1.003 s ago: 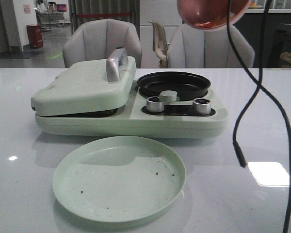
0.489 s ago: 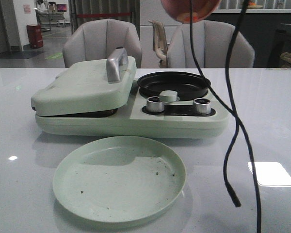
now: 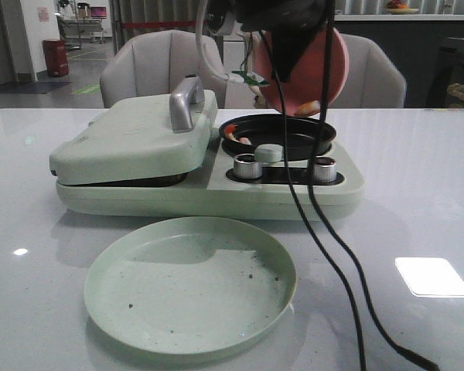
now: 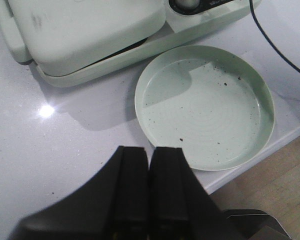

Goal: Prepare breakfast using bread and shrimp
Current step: 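Tilt the pink bowl over the black pan to pour the shrimp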

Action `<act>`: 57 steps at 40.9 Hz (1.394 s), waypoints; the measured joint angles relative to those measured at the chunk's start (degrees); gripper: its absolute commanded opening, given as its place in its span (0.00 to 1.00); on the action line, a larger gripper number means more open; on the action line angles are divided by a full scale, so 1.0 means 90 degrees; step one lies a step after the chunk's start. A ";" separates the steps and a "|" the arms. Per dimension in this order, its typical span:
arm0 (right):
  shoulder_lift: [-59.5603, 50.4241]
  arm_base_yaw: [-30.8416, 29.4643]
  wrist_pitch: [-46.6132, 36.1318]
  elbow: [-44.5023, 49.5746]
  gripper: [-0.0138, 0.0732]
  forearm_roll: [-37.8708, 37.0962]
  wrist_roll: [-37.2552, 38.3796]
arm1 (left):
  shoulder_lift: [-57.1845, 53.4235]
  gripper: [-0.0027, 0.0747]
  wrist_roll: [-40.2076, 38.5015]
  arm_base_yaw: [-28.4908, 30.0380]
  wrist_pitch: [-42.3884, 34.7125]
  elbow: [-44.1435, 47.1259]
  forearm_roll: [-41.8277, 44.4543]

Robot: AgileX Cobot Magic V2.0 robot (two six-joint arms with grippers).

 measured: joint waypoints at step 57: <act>-0.0106 0.0188 0.0591 -0.0949 0.21 0.0002 -0.0613 | 0.0000 0.16 0.0000 0.0000 0.0000 0.0000 0.0000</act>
